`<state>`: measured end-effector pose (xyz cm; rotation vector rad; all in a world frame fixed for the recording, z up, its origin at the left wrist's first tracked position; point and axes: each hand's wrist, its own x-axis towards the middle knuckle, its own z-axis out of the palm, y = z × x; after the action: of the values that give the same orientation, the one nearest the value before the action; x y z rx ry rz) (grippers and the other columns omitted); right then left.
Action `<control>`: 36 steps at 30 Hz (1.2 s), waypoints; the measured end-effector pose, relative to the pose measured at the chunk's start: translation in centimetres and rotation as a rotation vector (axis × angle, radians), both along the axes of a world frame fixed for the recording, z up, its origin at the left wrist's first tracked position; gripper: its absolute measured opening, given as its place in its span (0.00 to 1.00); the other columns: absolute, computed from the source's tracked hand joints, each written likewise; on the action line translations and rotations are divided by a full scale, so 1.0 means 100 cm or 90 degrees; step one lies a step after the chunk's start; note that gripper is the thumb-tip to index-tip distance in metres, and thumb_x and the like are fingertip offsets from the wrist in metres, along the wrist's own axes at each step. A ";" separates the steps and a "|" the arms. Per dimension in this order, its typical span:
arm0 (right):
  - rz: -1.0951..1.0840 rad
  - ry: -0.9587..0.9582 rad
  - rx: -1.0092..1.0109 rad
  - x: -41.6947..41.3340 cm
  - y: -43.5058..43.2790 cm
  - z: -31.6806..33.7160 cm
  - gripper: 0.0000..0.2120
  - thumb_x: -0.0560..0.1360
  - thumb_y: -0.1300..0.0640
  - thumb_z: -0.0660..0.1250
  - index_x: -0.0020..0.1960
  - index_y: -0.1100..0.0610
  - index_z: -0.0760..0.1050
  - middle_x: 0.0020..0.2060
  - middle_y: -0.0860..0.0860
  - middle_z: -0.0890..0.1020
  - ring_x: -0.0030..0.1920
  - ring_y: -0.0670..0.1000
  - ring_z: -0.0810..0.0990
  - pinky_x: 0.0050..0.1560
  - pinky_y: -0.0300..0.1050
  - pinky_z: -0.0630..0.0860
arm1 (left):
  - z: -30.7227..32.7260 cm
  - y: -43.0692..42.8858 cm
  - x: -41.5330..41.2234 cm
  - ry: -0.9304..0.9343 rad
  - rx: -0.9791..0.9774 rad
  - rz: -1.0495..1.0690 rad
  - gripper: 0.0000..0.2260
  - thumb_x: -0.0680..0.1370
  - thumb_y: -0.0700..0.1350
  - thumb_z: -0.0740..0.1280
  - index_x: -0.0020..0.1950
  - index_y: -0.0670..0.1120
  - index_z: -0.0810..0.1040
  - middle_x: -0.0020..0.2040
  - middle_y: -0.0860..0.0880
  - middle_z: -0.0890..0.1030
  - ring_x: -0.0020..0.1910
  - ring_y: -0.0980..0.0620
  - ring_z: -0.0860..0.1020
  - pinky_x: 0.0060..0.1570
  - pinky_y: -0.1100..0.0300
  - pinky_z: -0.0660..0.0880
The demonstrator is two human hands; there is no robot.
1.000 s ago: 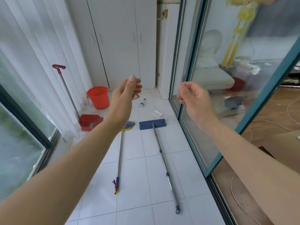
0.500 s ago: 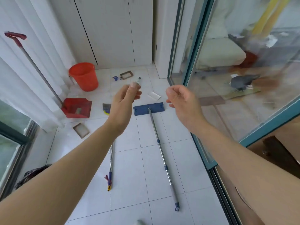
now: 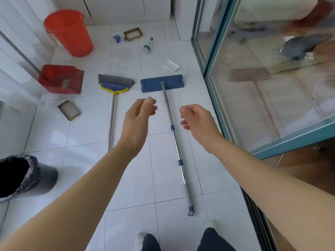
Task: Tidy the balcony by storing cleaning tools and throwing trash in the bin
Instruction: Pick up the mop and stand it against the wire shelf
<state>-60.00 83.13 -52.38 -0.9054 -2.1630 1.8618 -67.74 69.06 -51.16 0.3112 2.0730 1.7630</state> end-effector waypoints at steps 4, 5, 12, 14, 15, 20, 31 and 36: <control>-0.012 -0.029 -0.010 0.015 0.019 -0.102 0.08 0.78 0.51 0.62 0.49 0.56 0.74 0.43 0.49 0.78 0.40 0.47 0.77 0.46 0.41 0.77 | -0.108 0.017 0.012 -0.022 -0.027 -0.012 0.15 0.80 0.55 0.56 0.56 0.48 0.77 0.49 0.53 0.80 0.53 0.53 0.78 0.60 0.56 0.72; -0.027 -0.037 -0.027 0.017 0.022 -0.127 0.08 0.78 0.51 0.62 0.47 0.56 0.74 0.41 0.49 0.78 0.39 0.48 0.77 0.44 0.39 0.77 | -0.134 0.019 0.016 -0.029 -0.036 -0.015 0.15 0.81 0.54 0.56 0.56 0.47 0.77 0.49 0.53 0.80 0.54 0.52 0.78 0.61 0.55 0.71; -0.033 -0.134 -0.033 0.038 0.028 -0.331 0.13 0.77 0.48 0.62 0.48 0.58 0.75 0.39 0.50 0.78 0.41 0.50 0.76 0.54 0.49 0.77 | -0.321 0.020 0.042 -0.057 -0.087 -0.063 0.16 0.81 0.55 0.56 0.57 0.46 0.77 0.51 0.51 0.80 0.54 0.52 0.78 0.57 0.59 0.71; -0.024 -0.169 -0.023 0.040 0.029 -0.374 0.14 0.77 0.47 0.62 0.50 0.59 0.74 0.38 0.49 0.77 0.42 0.50 0.76 0.54 0.49 0.76 | -0.353 0.020 0.041 -0.055 -0.109 -0.079 0.17 0.81 0.55 0.56 0.58 0.46 0.77 0.51 0.51 0.80 0.53 0.53 0.78 0.54 0.61 0.70; -0.019 -0.182 -0.021 0.041 0.029 -0.396 0.14 0.77 0.47 0.62 0.50 0.59 0.74 0.38 0.48 0.77 0.42 0.50 0.76 0.53 0.48 0.76 | -0.368 0.020 0.042 -0.057 -0.119 -0.090 0.17 0.81 0.55 0.56 0.58 0.46 0.76 0.51 0.51 0.80 0.53 0.53 0.78 0.53 0.62 0.70; 0.042 -0.290 0.001 0.058 0.021 -0.490 0.12 0.75 0.51 0.63 0.47 0.61 0.74 0.38 0.53 0.74 0.37 0.51 0.70 0.36 0.42 0.67 | -0.427 0.018 0.052 -0.050 -0.160 -0.129 0.18 0.80 0.56 0.56 0.60 0.46 0.76 0.53 0.50 0.80 0.54 0.52 0.78 0.50 0.64 0.70; 0.221 -0.479 0.049 0.075 0.021 -0.568 0.17 0.78 0.61 0.57 0.66 0.60 0.72 0.65 0.59 0.73 0.66 0.59 0.70 0.66 0.51 0.69 | -0.448 0.011 0.067 -0.055 -0.204 -0.131 0.18 0.80 0.57 0.56 0.59 0.46 0.76 0.52 0.51 0.80 0.53 0.53 0.78 0.53 0.62 0.71; 0.231 -0.486 0.070 0.072 0.014 -0.585 0.19 0.77 0.65 0.55 0.66 0.62 0.72 0.65 0.61 0.73 0.65 0.62 0.71 0.65 0.53 0.70 | -0.451 0.002 0.070 -0.061 -0.215 -0.112 0.17 0.80 0.56 0.56 0.59 0.46 0.76 0.51 0.51 0.80 0.53 0.53 0.79 0.54 0.62 0.71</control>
<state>-52.83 84.56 -110.89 -1.4591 -3.0066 1.6717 -60.73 69.24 -96.26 0.2929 2.1545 1.2762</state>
